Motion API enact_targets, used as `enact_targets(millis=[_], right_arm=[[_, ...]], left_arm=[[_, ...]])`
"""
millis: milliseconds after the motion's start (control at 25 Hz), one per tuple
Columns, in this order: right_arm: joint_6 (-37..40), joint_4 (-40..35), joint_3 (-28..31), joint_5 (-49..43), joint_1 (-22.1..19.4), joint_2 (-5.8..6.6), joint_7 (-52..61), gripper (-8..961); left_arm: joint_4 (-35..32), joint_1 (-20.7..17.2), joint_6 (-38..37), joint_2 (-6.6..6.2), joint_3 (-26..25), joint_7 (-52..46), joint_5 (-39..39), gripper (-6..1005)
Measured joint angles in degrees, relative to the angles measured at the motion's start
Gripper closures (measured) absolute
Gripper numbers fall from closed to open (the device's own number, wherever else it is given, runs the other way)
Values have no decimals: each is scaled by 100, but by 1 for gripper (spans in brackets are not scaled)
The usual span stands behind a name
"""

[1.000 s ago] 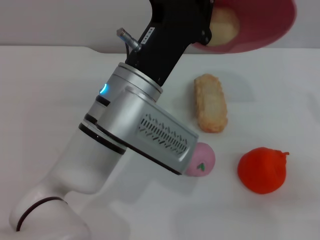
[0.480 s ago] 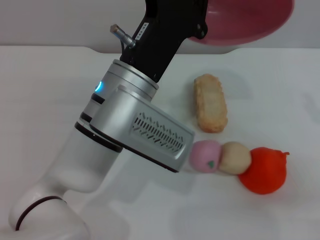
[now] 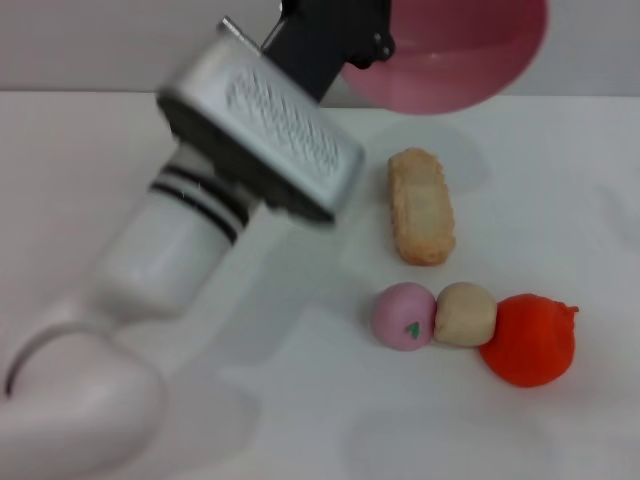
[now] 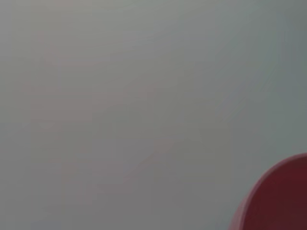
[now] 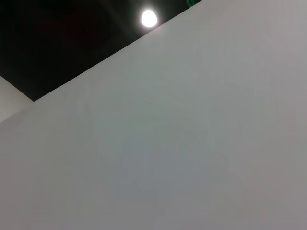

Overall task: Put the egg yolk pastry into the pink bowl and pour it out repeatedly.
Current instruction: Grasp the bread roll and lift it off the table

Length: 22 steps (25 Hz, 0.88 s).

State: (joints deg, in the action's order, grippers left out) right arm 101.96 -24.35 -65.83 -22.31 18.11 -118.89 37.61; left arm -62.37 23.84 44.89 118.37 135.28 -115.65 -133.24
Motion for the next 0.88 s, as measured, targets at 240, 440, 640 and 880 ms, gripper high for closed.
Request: enact_targets(millis=[240,440,640,880], right_arm=[[-18,-294,-47,-636,-2,69,440,277],[95,-1509,-36,-1837,-215,118,1214,278],[141,-3872,191,-3748,-375,130,3175,277],[379,-6943,670,-6886,244,198,7332,278]], left_arm=[[-1055,133,-4271,-8,-2154,-958,519,955],[-950,827,-7056,-16,-3867,-1592,863,956],[-293,1471,-8686,-55,-5175,-1915,799,956],[151,1674,-9261,-67,-5876,-1971,404,955]])
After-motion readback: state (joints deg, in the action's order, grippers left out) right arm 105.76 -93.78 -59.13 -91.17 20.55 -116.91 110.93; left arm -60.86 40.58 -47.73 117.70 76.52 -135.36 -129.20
